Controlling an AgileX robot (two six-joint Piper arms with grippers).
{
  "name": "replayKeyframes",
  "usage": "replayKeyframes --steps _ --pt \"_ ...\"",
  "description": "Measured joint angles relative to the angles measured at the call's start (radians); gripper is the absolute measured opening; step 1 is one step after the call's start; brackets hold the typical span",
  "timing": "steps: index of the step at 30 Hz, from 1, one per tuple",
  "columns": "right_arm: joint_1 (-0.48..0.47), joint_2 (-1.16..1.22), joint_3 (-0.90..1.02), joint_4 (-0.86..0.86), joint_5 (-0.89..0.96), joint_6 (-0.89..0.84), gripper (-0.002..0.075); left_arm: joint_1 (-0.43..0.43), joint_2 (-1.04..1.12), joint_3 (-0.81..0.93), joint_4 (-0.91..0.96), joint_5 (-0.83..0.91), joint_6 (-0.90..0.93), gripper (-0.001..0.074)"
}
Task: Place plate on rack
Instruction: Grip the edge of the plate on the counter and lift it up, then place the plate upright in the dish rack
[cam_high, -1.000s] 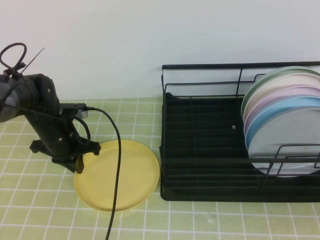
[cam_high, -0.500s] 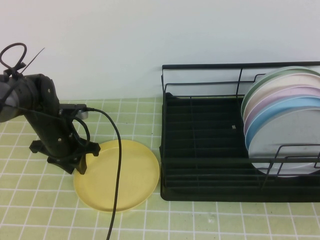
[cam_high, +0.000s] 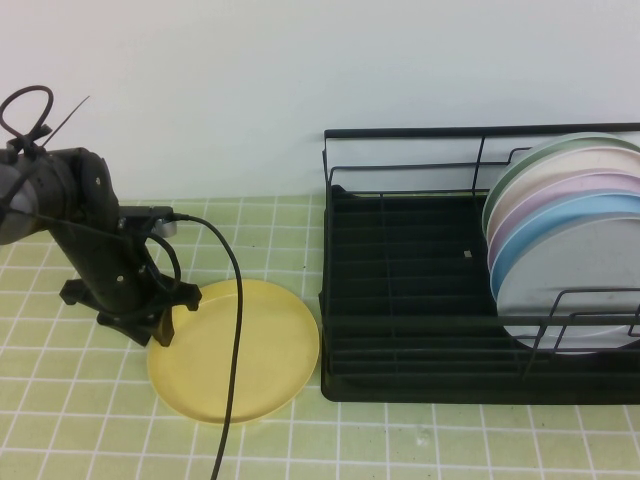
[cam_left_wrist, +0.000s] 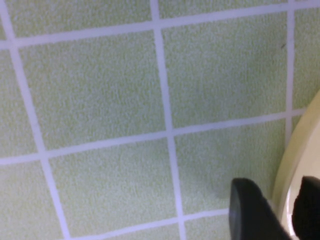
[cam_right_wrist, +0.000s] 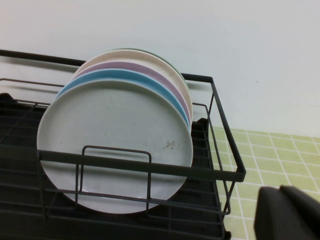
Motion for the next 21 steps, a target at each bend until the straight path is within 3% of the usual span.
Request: replayKeyframes --steps 7,12,21 --pt "0.0 0.0 0.0 0.0 0.0 0.0 -0.0001 -0.002 0.0 0.0 -0.002 -0.017 0.005 0.0079" --pt "0.0 0.0 0.0 0.0 0.0 0.0 -0.0001 -0.002 0.0 0.0 -0.011 -0.017 0.023 0.0078" --pt "0.0 0.0 0.0 0.0 -0.004 0.0 -0.0001 -0.002 0.0 0.0 -0.011 -0.014 0.033 0.0279"
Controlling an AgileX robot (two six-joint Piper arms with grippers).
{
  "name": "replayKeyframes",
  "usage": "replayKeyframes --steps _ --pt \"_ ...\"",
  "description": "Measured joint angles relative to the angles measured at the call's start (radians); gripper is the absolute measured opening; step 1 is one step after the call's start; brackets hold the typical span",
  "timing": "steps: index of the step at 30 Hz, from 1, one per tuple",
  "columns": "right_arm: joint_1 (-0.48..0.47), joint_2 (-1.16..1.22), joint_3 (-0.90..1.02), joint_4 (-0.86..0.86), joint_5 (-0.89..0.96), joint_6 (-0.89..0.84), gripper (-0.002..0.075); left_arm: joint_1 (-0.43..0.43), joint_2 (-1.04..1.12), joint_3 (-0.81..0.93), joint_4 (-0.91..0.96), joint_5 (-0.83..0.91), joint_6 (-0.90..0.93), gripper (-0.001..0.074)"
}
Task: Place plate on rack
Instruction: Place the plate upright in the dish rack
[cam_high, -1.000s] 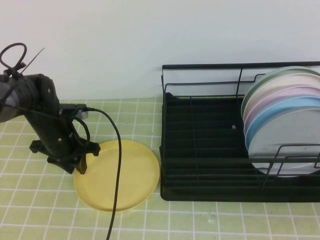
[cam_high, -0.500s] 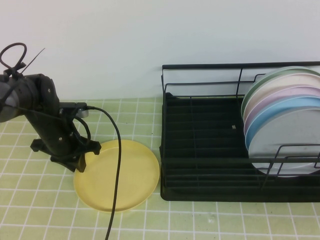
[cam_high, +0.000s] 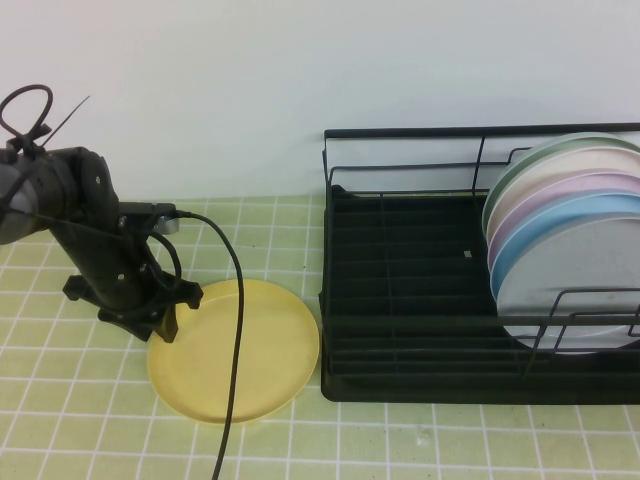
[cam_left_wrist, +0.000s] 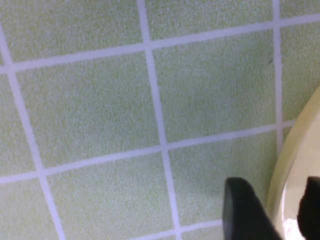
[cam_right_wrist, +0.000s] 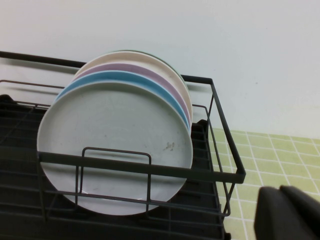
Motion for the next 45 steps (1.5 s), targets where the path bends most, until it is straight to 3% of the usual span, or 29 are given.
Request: replayKeyframes --steps 19,22,26,27,34,45 --pt "0.0 0.0 0.0 0.0 0.0 0.0 -0.0001 0.0 0.025 0.0 0.0 0.003 0.009 0.0258" --pt "0.0 0.0 0.0 0.0 0.0 0.0 -0.0001 0.0 0.027 0.0 0.0 -0.005 0.009 0.02" --pt "0.0 0.0 0.0 0.0 -0.001 0.0 -0.0001 0.0 0.027 0.0 0.008 -0.017 0.009 0.0011" --pt "0.0 0.0 0.0 0.0 -0.002 0.0 -0.0001 0.0 0.027 0.0 0.008 -0.025 0.009 0.0001" --pt "0.0 0.0 0.0 0.005 -0.018 0.0 -0.0001 0.0 0.025 -0.005 0.02 -0.034 0.009 0.0" --pt "0.0 0.0 0.0 0.2 -0.134 0.0 -0.0001 0.002 -0.146 -0.007 0.056 -0.137 0.007 0.0"
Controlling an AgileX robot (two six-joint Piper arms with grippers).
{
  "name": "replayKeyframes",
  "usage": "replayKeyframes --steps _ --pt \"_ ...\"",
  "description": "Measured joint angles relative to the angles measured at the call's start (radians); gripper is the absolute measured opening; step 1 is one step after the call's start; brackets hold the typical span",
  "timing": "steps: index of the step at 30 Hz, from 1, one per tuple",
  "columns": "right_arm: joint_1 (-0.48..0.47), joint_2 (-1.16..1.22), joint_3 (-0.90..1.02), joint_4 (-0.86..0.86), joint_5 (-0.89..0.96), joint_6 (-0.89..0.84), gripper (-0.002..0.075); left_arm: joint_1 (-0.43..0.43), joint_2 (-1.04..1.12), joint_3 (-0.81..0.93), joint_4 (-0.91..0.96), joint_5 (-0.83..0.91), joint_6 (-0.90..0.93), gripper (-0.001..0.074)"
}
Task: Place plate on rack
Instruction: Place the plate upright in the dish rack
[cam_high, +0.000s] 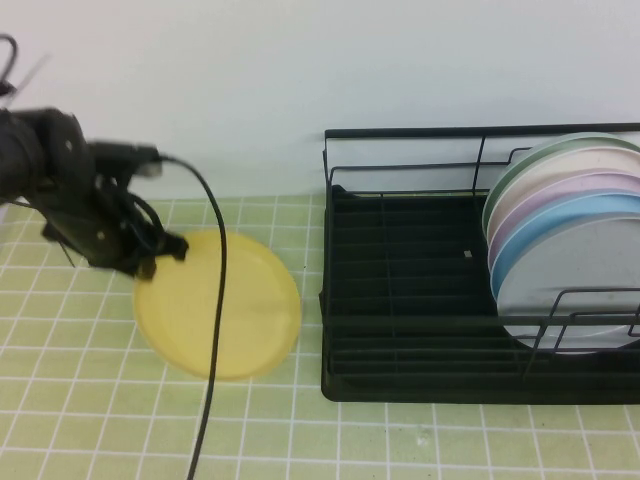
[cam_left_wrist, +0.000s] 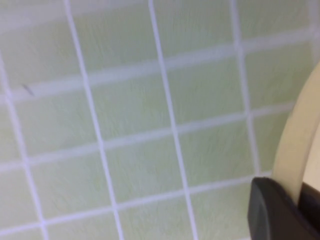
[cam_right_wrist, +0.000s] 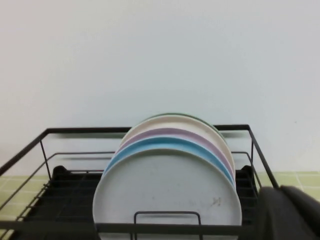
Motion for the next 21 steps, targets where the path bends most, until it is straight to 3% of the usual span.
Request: replayKeyframes --steps 3,7,11,14,18,21 --pt "0.0 0.0 0.0 0.018 -0.005 0.0 -0.0001 0.0 -0.071 0.0 -0.01 -0.034 0.002 0.0" --pt "0.0 0.0 -0.009 0.181 -0.002 -0.021 -0.0001 0.0 -0.17 0.0 -0.015 -0.086 0.002 0.0" --pt "0.0 0.0 -0.056 0.458 0.057 -0.229 -0.0001 -0.004 -0.3 0.0 -0.062 -0.146 0.029 0.0" --pt "0.0 0.0 -0.082 0.661 0.141 -0.404 -0.0001 -0.026 -0.398 0.0 -0.229 -0.197 0.141 0.0" --pt "0.0 0.004 -0.086 0.833 0.206 -0.487 0.0015 -0.133 -0.502 0.0 -0.475 -0.265 0.407 0.0" --pt "0.0 0.069 -0.086 0.919 0.27 -0.583 0.0127 -0.28 -0.539 0.0 -0.576 -0.334 0.534 0.0"
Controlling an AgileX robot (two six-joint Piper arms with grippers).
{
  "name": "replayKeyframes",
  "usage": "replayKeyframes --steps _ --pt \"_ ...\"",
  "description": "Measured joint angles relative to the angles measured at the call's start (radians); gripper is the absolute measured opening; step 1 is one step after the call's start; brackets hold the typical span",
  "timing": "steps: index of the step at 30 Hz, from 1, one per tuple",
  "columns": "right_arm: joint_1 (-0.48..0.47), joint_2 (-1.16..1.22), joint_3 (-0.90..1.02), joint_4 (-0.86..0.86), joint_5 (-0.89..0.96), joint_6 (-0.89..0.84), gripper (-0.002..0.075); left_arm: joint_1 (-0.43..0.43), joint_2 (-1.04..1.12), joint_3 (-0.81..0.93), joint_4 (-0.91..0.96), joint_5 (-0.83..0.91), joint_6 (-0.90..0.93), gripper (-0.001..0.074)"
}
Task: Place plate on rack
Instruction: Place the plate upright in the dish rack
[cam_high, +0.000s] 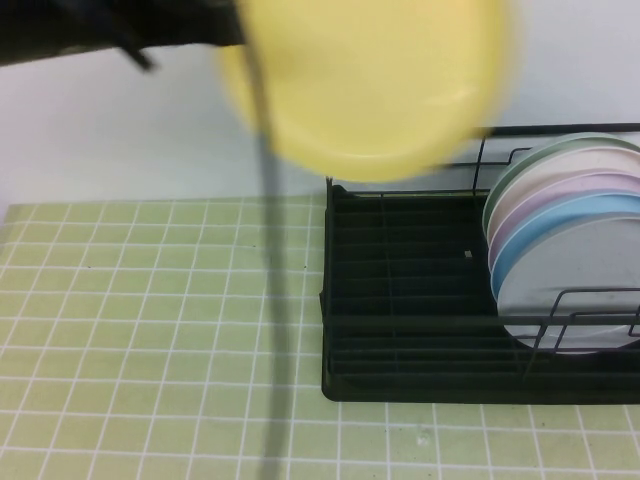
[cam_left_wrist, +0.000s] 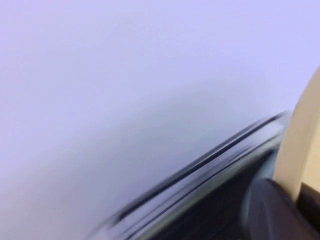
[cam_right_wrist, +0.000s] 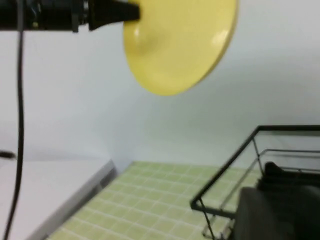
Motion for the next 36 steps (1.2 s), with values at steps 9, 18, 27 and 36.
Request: replayKeyframes --steps 9,18,27,36 --pt "0.0 0.133 -0.032 0.372 -0.201 -0.224 0.0482 -0.322 -0.009 0.002 -0.036 -0.099 0.002 0.0" --pt "0.0 0.225 -0.112 0.409 -0.239 -0.251 0.0484 -0.479 0.022 0.002 -0.024 -0.141 0.013 0.0" --pt "0.0 0.247 -0.152 0.42 -0.259 -0.35 0.012 -0.51 0.041 0.002 -0.062 -0.096 0.138 0.018" --pt "0.0 0.324 -0.212 0.406 -0.277 -0.724 0.0118 -0.506 0.01 0.002 -0.072 -0.12 0.209 0.0656"
